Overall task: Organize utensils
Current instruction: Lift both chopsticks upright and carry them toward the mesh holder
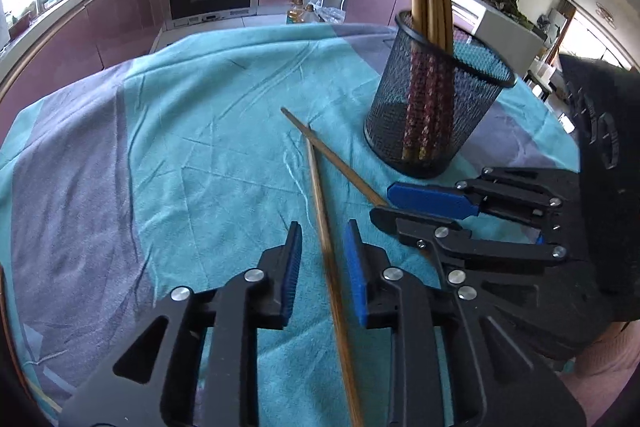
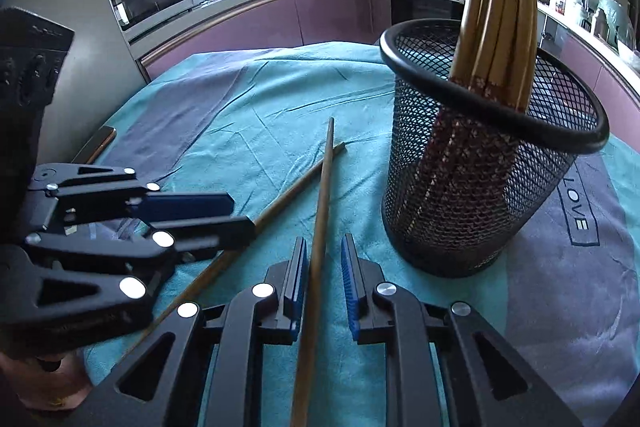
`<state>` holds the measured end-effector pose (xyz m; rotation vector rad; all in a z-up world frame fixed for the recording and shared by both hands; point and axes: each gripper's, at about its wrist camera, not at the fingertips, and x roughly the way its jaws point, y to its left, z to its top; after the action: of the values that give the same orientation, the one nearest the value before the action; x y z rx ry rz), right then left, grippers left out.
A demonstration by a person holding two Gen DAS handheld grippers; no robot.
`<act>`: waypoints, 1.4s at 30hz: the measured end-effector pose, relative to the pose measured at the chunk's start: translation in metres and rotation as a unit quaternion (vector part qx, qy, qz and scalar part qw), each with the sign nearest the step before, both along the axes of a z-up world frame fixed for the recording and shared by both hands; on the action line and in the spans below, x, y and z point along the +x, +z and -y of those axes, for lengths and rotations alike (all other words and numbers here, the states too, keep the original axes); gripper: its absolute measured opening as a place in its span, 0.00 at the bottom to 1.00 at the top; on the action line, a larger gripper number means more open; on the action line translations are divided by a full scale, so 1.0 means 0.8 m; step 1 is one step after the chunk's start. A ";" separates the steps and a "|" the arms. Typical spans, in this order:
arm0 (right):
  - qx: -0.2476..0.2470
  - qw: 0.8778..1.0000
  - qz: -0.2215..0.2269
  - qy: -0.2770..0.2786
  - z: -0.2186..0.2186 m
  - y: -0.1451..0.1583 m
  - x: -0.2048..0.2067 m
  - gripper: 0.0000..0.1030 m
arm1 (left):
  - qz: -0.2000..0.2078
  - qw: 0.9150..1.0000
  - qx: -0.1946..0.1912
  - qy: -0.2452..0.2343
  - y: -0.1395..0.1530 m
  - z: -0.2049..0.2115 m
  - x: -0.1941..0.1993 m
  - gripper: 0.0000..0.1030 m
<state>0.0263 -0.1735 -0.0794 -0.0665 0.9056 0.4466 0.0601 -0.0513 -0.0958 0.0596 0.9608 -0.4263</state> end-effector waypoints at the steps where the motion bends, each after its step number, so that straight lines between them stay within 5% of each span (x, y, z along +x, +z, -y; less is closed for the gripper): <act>1: 0.001 1.000 -0.001 -0.002 0.002 -0.001 0.001 0.11 | -0.004 1.000 0.004 -0.001 -0.004 0.002 0.002 0.23; 6: 0.028 0.999 -0.010 -0.013 0.009 -0.001 0.003 0.06 | -0.001 1.000 0.013 -0.002 -0.010 0.009 0.008 0.23; 11: 0.048 0.999 0.000 -0.012 0.019 0.011 -0.005 0.06 | 0.004 1.000 0.022 0.005 -0.013 0.015 0.013 0.09; 20: 0.072 0.997 0.028 -0.001 0.031 0.039 -0.023 0.06 | 0.010 1.000 0.014 0.014 -0.006 0.014 0.009 0.08; 42: 0.112 0.991 0.070 0.003 0.051 0.076 -0.040 0.06 | 0.042 0.997 -0.061 0.012 0.057 -0.013 -0.016 0.07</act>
<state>-0.0061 -0.2146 -0.0187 0.1046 0.7138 0.5400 0.0471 -0.0407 -0.0503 -0.0435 0.8499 -0.4568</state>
